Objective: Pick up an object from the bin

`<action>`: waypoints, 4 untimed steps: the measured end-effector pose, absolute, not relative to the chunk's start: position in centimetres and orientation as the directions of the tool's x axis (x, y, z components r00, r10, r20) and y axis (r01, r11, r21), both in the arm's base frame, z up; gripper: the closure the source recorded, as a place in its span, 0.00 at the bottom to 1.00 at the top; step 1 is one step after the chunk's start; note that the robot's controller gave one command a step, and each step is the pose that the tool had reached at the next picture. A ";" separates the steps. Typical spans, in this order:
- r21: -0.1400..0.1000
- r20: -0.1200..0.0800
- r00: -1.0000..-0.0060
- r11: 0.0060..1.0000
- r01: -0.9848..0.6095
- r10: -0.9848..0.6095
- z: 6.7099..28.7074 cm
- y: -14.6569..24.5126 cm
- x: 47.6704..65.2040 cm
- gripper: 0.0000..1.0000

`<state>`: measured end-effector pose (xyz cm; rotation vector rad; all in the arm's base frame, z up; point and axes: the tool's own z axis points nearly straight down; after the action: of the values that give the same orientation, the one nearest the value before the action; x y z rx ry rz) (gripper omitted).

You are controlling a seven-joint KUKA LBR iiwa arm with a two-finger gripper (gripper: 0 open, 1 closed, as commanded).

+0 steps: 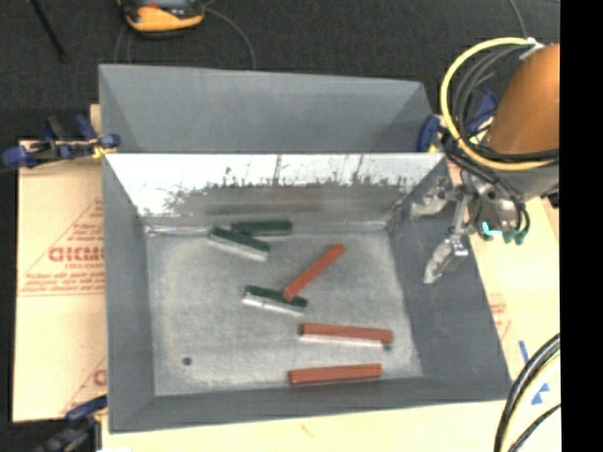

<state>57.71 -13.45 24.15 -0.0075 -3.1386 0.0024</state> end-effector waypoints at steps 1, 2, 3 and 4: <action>-0.003 -0.005 -1.000 1.000 0.002 0.002 24.6 -13.4 57.9 0.00; -0.004 -0.008 -0.997 0.997 -0.073 -0.073 20.2 -12.3 54.7 0.00; -0.005 -0.006 -0.989 0.989 -0.148 -0.148 15.5 -8.5 57.3 0.00; -0.003 -0.007 -0.952 0.952 -0.305 -0.305 9.2 -8.5 53.6 0.00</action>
Offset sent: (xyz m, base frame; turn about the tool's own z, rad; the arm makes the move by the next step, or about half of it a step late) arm -0.0937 0.0334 -0.1298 -0.2227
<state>53.60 -8.50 9.15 0.4869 -3.1113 0.0027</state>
